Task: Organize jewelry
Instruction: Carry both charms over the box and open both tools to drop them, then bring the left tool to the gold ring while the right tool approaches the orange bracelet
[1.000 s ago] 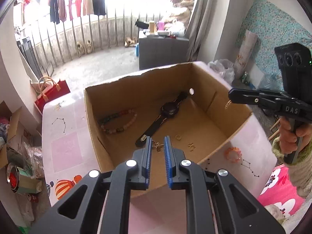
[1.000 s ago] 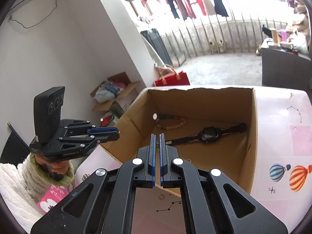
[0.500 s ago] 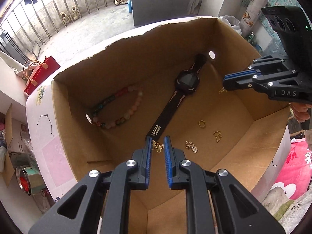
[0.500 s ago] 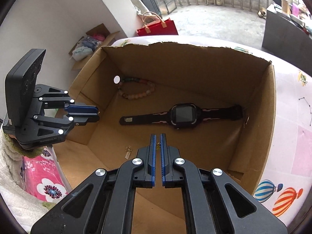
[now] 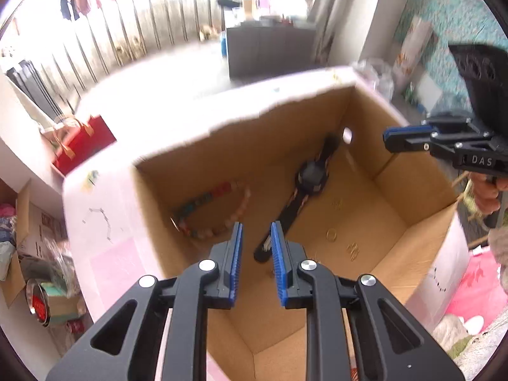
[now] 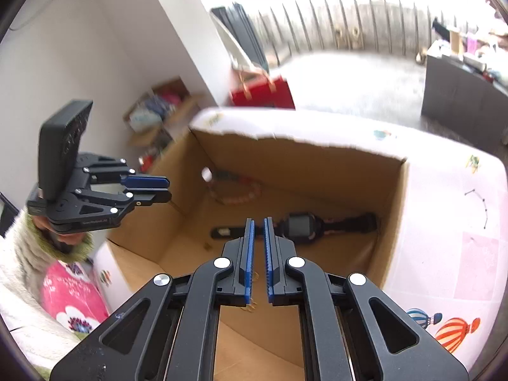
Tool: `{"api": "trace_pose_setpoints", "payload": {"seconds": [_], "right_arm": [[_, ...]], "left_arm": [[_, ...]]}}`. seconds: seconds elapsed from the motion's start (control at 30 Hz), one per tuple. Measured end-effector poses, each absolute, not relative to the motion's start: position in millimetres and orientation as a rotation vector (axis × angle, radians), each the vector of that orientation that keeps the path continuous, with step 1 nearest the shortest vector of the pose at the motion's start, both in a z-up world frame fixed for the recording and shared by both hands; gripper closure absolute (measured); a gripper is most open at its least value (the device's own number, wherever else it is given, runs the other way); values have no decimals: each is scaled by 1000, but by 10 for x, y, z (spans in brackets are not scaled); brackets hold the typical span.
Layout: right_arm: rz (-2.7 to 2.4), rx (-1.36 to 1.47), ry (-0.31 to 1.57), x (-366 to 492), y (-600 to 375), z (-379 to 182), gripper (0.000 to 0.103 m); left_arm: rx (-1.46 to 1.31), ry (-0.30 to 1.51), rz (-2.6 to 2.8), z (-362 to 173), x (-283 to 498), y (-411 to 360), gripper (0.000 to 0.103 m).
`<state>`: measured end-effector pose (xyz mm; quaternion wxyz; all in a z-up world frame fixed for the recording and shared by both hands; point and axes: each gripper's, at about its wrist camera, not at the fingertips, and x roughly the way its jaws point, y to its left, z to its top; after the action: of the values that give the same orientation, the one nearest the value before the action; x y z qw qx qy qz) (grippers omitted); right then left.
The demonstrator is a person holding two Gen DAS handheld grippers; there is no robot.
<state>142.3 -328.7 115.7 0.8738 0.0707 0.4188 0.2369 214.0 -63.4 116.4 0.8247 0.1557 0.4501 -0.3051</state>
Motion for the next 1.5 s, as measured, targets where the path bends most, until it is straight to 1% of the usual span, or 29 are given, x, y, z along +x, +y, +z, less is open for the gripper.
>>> {"api": "trace_pose_setpoints", "payload": {"seconds": [0.1, 0.17, 0.23, 0.27, 0.33, 0.4, 0.57, 0.67, 0.7, 0.8, 0.93, 1.07, 1.37, 1.43, 1.5], "right_arm": [[527, 229, 746, 1034, -3427, 1257, 93], [554, 275, 686, 739, -3507, 1259, 91], [589, 306, 659, 466, -3549, 1239, 81], [608, 318, 655, 351, -3551, 1219, 78], [644, 336, 677, 146, -3518, 1138, 64], [653, 342, 729, -13, -3451, 999, 61], [512, 331, 918, -134, -3291, 443, 61], [379, 275, 983, -149, -3253, 234, 62], [351, 257, 982, -155, -3245, 212, 65], [309, 249, 966, -149, -3252, 172, 65], [299, 322, 953, -125, -3348, 66, 68], [304, 357, 936, -126, -3354, -11, 69], [317, 392, 901, -229, -3390, -10, 69], [321, 405, 895, -257, -3410, -25, 69], [324, 416, 888, -282, -3426, -27, 69]], "left_arm": [[247, 827, -678, 1345, 1769, -346, 82], [205, 787, -716, 1380, 1496, -163, 82], [171, 784, -769, 1362, 1242, -17, 81], [159, 799, -805, 1333, 1113, 29, 79], [131, 831, -876, 1247, 896, 57, 77], [116, 883, -902, 1083, 756, -8, 76], [89, 979, -877, 432, 680, -317, 76], [85, 1027, -851, 191, 708, -574, 76], [107, 1007, -857, 181, 688, -653, 76], [214, 915, -839, 190, 587, -910, 76], [311, 879, -763, 95, 557, -1117, 76], [402, 818, -695, 46, 536, -1255, 76], [419, 851, -666, 2, 609, -1322, 77], [422, 852, -665, 14, 593, -1344, 78], [413, 859, -674, -20, 605, -1328, 82]]}}
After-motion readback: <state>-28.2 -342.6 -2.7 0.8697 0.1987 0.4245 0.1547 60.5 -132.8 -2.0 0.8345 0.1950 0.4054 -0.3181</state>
